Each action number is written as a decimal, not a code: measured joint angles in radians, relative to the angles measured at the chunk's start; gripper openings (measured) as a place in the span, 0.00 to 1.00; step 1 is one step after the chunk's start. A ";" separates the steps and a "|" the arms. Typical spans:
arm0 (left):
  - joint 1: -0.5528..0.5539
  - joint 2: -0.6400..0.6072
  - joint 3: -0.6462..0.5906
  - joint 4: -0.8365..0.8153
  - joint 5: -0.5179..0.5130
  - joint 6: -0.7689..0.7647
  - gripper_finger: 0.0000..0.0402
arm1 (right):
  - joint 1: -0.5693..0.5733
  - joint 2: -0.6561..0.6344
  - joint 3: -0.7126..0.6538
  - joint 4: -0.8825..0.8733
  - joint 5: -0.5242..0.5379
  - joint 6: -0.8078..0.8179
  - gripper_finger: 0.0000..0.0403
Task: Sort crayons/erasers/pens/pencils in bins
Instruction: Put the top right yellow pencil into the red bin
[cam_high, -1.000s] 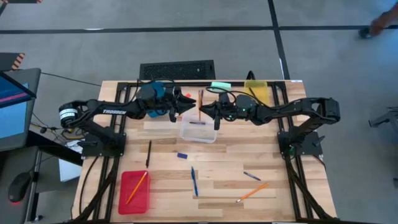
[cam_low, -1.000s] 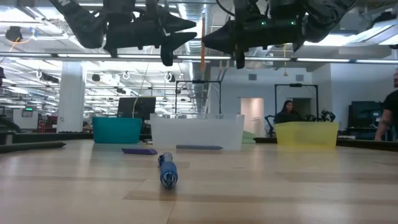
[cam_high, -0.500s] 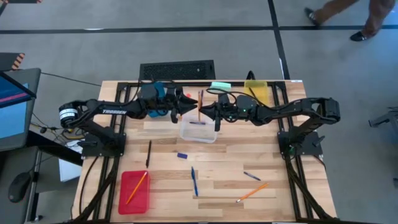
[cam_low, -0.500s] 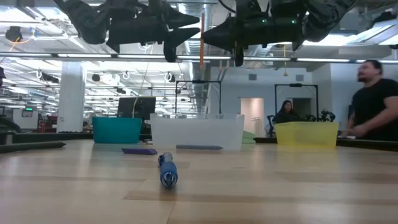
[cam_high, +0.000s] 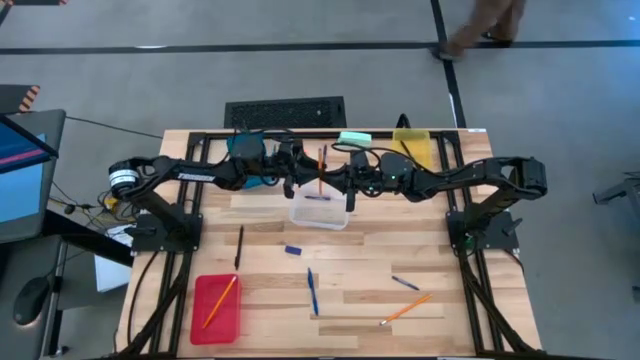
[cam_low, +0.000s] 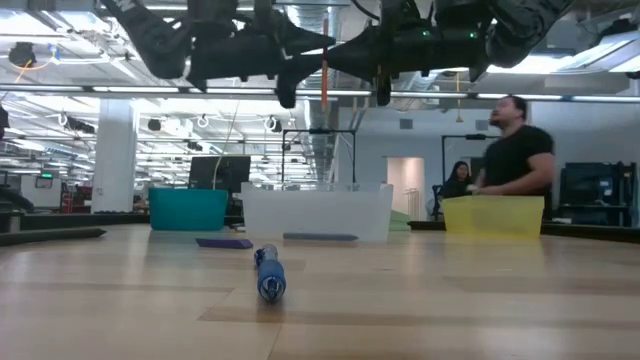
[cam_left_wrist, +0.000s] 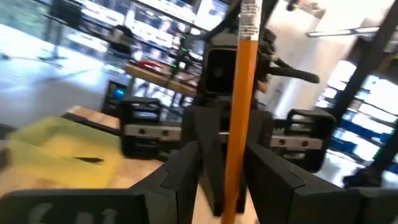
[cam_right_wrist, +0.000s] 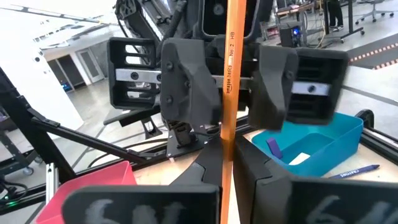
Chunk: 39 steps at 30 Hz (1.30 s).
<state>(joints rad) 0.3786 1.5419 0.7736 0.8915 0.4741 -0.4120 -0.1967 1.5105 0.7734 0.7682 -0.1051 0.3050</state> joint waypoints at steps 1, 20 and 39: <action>0.000 0.013 0.014 0.014 0.025 -0.003 0.29 | 0.000 0.000 0.000 -0.002 0.000 0.000 0.07; 0.055 0.028 0.041 0.036 0.166 -0.018 0.28 | -0.003 0.000 0.000 -0.004 0.000 -0.023 0.08; 0.090 0.028 0.042 0.039 0.215 -0.016 0.03 | -0.008 0.000 0.000 -0.017 0.037 -0.031 0.13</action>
<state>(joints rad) 0.4686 1.5700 0.8160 0.9301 0.6887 -0.4282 -0.2050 1.5101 0.7734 0.7516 -0.0680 0.2744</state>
